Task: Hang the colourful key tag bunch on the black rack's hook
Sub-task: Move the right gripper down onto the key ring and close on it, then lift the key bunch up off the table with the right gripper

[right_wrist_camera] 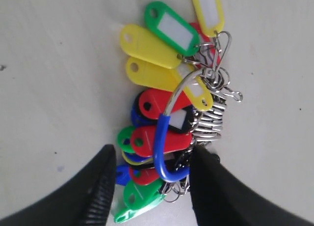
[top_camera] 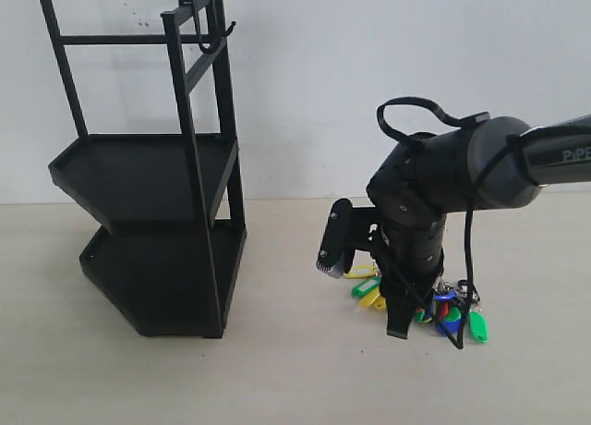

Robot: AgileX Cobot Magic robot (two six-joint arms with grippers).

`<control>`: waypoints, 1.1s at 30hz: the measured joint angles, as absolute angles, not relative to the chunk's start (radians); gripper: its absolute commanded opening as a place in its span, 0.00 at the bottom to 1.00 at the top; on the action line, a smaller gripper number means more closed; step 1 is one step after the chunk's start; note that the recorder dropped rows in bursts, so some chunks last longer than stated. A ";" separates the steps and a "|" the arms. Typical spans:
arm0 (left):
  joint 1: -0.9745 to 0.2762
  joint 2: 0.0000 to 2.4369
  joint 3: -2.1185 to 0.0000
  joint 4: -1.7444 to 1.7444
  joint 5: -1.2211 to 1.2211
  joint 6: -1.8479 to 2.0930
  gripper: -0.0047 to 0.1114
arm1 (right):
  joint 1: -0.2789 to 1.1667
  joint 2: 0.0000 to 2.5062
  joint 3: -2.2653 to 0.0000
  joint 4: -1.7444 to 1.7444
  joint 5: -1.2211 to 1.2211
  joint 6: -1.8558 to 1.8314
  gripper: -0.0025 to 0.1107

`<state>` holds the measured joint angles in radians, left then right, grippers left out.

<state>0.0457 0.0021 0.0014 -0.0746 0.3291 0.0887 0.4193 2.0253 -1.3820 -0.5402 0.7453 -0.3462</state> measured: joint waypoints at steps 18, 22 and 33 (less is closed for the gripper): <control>0.046 0.002 0.001 -0.075 0.329 0.089 0.08 | 0.350 2.087 -1.384 -0.634 0.674 -0.223 0.42; 0.046 0.002 0.001 -0.075 0.329 0.089 0.08 | 0.349 2.087 -1.384 -0.634 0.644 -0.223 0.42; 0.046 0.002 0.001 -0.075 0.329 0.089 0.08 | 0.349 2.087 -1.384 -0.634 0.593 -0.216 0.42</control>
<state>0.0457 0.0021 0.0014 -0.0746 0.3291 0.0887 0.3487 2.0870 -1.3844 -0.6343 0.5929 -0.2163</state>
